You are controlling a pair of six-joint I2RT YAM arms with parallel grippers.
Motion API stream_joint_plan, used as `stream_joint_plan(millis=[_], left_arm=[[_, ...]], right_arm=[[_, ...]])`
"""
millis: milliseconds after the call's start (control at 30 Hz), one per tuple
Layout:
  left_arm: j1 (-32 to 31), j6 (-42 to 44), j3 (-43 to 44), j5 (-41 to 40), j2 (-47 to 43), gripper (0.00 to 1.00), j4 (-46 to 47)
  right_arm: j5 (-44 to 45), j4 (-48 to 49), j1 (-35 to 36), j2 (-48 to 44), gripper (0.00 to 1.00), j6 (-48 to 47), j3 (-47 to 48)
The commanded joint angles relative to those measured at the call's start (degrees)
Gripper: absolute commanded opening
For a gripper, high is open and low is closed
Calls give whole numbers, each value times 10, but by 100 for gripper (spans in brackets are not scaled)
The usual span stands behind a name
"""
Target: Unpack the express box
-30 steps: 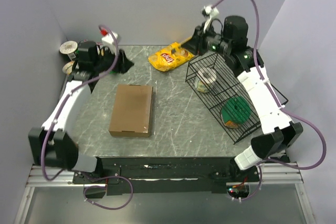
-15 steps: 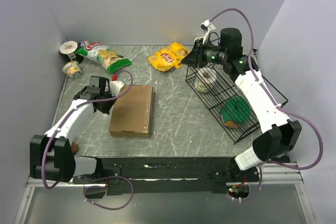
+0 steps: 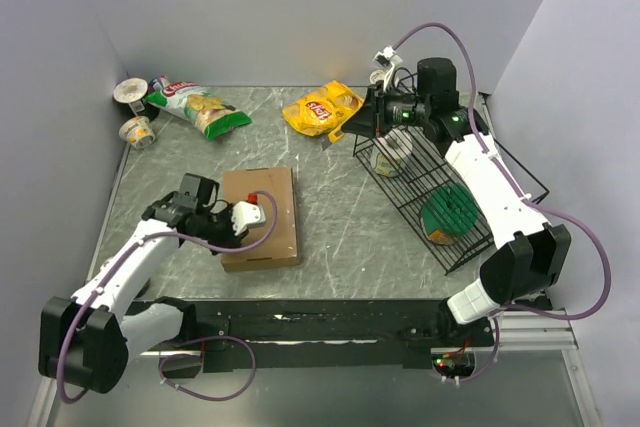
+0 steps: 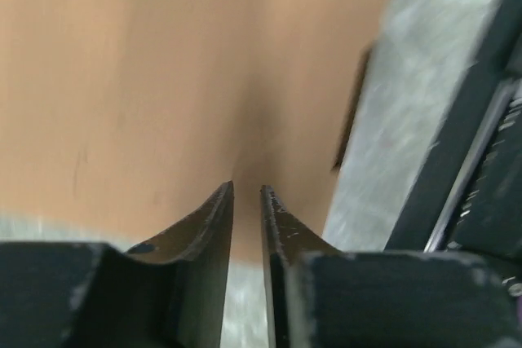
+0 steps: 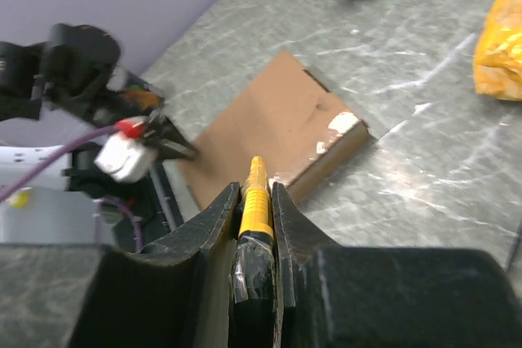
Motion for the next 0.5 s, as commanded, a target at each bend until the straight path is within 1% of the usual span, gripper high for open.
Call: stream_joint_plan(millis=[0, 33, 67, 100, 133, 167, 200, 267, 333, 367, 400, 467], left_arm=[[-18, 19, 90, 124, 31, 28, 43], [-15, -9, 111, 127, 40, 29, 40], [-12, -24, 130, 132, 46, 30, 43], [-3, -37, 157, 141, 52, 31, 50], [0, -79, 163, 139, 55, 32, 61], [4, -99, 170, 132, 58, 32, 76], [8, -119, 184, 131, 65, 31, 71], [26, -127, 189, 122, 67, 28, 39], [41, -93, 175, 102, 53, 17, 7], [54, -65, 167, 95, 47, 10, -14], [61, -12, 154, 84, 33, 1, -54], [76, 46, 149, 70, 23, 1, -98]], right_arm=[[81, -17, 24, 3, 5, -68, 31], [110, -22, 30, 0, 0, -101, 31], [180, -20, 40, -3, 0, -102, 26], [207, -18, 42, -10, 0, -98, 21], [228, -13, 44, -15, 0, -93, 8], [265, -11, 49, -19, 0, -87, -1], [271, -10, 52, -29, 0, -85, -8], [277, -21, 59, -37, 0, -100, -26], [271, -24, 73, -49, 0, -135, -48], [265, -28, 78, -54, 0, -147, -57], [253, -31, 86, -61, 0, -163, -65], [257, -32, 93, -68, 0, -167, -90]])
